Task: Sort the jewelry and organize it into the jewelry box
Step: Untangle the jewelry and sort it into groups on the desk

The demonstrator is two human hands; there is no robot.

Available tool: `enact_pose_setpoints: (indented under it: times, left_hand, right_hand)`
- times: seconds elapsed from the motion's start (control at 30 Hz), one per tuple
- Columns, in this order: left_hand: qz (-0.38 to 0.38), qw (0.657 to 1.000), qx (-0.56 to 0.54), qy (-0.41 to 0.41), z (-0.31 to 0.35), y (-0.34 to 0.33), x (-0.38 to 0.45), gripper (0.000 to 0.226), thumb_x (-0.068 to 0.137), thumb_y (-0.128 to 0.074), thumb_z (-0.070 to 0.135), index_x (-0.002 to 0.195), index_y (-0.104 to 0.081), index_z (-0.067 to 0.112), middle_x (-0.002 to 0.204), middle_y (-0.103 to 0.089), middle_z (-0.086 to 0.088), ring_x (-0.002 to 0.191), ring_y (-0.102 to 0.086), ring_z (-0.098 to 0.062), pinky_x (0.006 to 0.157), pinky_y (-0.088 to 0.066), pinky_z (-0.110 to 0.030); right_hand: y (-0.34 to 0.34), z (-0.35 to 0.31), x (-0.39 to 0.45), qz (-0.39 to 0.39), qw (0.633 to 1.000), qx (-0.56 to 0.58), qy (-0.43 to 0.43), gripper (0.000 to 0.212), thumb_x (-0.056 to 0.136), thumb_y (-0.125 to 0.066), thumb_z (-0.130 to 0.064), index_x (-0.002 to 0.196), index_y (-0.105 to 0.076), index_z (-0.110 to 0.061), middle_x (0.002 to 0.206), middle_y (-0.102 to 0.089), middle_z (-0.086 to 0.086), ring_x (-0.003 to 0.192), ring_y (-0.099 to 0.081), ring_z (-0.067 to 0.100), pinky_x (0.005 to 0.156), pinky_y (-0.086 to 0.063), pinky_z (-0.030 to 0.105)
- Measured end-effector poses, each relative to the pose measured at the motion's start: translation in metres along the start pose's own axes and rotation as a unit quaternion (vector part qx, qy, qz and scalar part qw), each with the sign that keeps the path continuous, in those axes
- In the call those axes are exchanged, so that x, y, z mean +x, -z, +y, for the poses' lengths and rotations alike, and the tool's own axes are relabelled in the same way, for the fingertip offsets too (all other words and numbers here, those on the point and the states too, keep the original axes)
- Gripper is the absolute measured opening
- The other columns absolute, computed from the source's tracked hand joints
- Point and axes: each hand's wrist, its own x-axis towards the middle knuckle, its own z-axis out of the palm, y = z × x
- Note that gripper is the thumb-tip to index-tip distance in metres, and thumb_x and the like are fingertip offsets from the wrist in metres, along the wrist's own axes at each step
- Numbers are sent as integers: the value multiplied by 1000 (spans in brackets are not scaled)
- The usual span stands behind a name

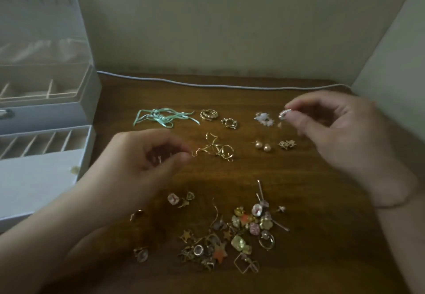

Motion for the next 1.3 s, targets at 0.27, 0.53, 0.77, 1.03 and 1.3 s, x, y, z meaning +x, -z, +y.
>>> enact_pose_setpoints:
  times: [0.27,0.53,0.77,1.03,1.3]
  left_hand:
    - [-130,978,154,-57,-10,0,3,18,90,-54,45,98,-70,42,90,-65,25,87,-64,-1,71,-49,-15]
    - [-160,983,85,8,-9,-1,4,28,100,-47,18,97,-69,36,88,-68,18,81,-65,-6,67,-45,-12]
    - [-159,985,62,36,-12,21,8,28,93,-55,16,98,-68,41,88,-71,17,80,-65,-6,70,-52,-23]
    - [-233,965,124,9,-2,20,5,23,75,-81,39,95,-71,37,87,-68,16,81,-63,-1,64,-45,-10]
    - [-205,972,114,-33,-2,17,5,9,75,-82,36,79,-74,36,78,-68,17,77,-63,-4,63,-40,-8]
  right_hand:
    - [35,90,16,12,963,-125,-238,15,87,-71,-18,77,-70,-29,66,-66,-1,52,-59,15,50,-40,22]
    - [31,94,15,-62,937,-157,-305,11,88,-69,-24,80,-71,-31,86,-68,-3,67,-54,14,63,-43,29]
    - [32,91,16,-51,937,-222,-264,13,90,-65,-30,79,-67,-37,90,-68,-2,77,-59,17,69,-50,34]
    - [19,22,8,-97,988,-116,-10,9,79,-61,-57,84,-67,-52,87,-66,-26,81,-62,1,62,-42,4]
    - [-3,-16,-14,-471,877,-38,86,29,76,-71,-55,104,-66,-48,95,-65,-16,83,-62,14,67,-52,34]
